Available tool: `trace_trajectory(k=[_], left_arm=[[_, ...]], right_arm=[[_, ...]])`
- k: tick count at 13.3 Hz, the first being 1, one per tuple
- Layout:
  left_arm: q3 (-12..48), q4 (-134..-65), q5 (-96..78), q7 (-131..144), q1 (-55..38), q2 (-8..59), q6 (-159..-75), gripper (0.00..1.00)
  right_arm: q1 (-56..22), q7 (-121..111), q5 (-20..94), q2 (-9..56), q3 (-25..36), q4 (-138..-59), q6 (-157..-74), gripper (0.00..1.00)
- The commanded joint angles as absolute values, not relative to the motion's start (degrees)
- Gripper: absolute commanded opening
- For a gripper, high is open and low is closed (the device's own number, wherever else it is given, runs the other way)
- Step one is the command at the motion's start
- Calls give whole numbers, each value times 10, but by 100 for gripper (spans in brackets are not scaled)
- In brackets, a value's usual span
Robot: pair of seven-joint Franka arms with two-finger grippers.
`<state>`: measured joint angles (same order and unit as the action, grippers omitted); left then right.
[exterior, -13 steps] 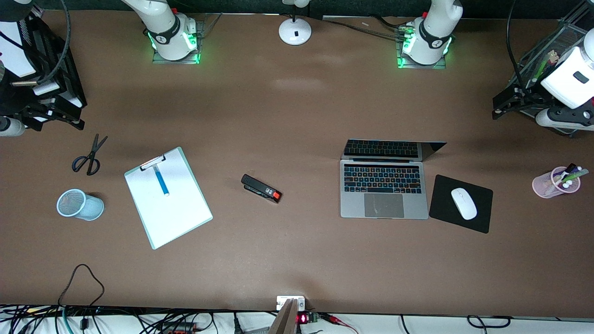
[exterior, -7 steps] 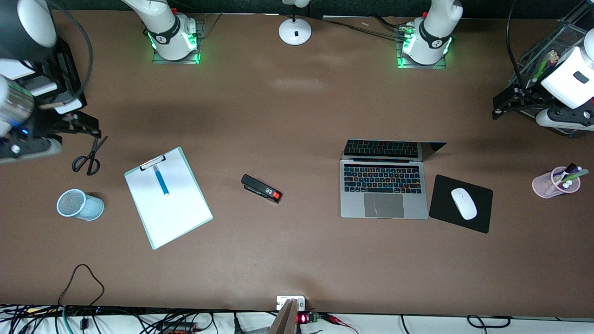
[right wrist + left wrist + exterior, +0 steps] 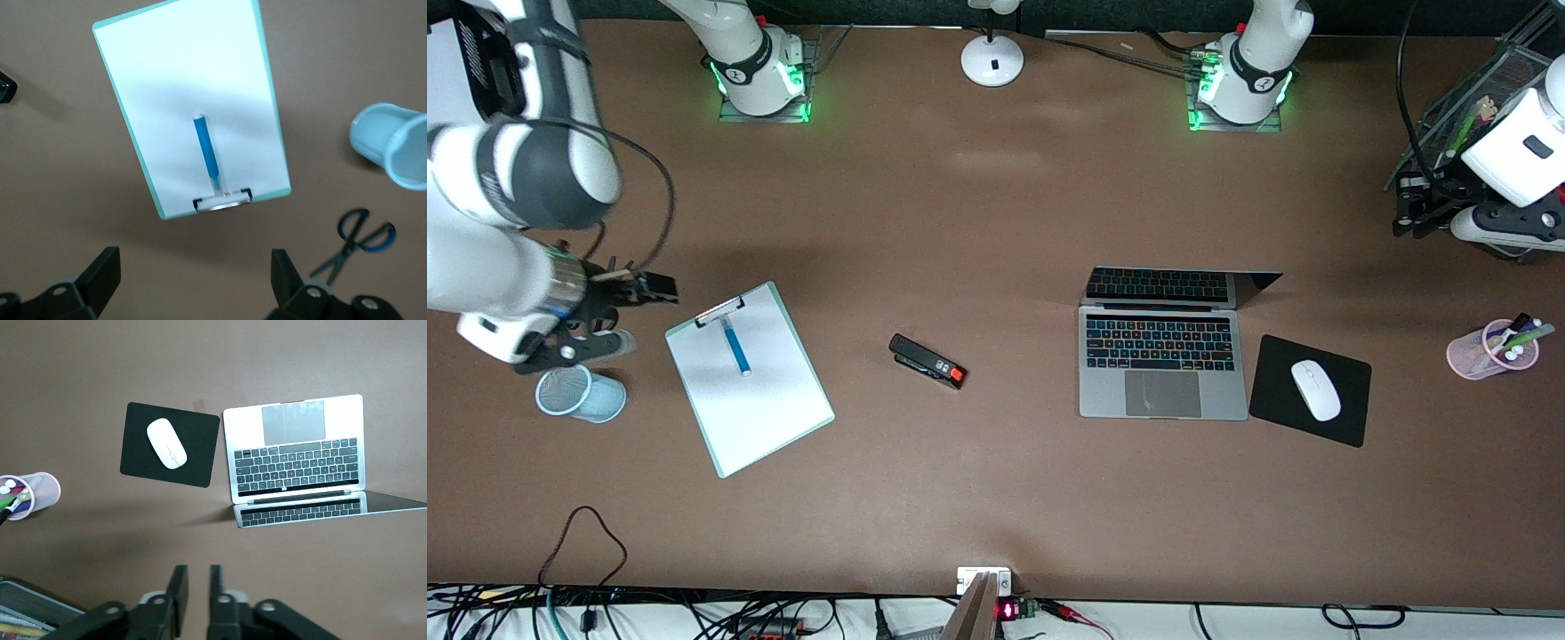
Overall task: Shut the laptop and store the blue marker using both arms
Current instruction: 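Reach the right gripper to the blue marker while the left gripper approaches the laptop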
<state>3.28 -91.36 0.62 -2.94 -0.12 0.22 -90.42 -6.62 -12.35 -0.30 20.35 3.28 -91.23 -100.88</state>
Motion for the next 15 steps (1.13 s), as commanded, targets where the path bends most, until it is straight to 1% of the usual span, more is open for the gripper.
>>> trace_trajectory(k=[1,3,5,6,8,9,10,11,12,13,15], left_arm=[[39,-917,9,-42,3,1,-903,0],[39,-916,6,-39,2,3,-902,0],[39,-916,5,-36,-1,2,-902,0],[40,-916,5,-36,-3,2,-897,0],[69,-922,4,-29,-1,1,-861,0],[73,-925,0,-19,-2,1,-862,0],[74,-934,-18,-10,-2,2,-862,0],[74,-959,-41,0,-2,-2,-871,0],[78,-989,-60,3,-2,-7,-894,0],[87,-1026,-68,4,-2,-22,-930,0],[120,-1119,-70,40,3,-61,-1013,0]], right_arm=[[-82,-135,-30,192,33,-983,-1089,100],[-82,-164,-33,192,33,-1053,-1197,100],[-80,-180,-33,202,33,-1104,-1282,100],[-80,-180,-32,212,33,-1109,-1297,100],[-78,-192,-32,236,32,-1109,-1313,100],[-79,-208,-32,246,32,-1109,-1325,100],[-79,-221,-31,257,32,-1109,-1339,96],[-78,-228,-31,265,32,-1108,-1352,94],[-77,-244,-32,273,32,-1107,-1362,88],[-76,-262,-31,280,32,-1107,-1372,83],[-75,-273,-31,290,32,-1107,-1382,80]])
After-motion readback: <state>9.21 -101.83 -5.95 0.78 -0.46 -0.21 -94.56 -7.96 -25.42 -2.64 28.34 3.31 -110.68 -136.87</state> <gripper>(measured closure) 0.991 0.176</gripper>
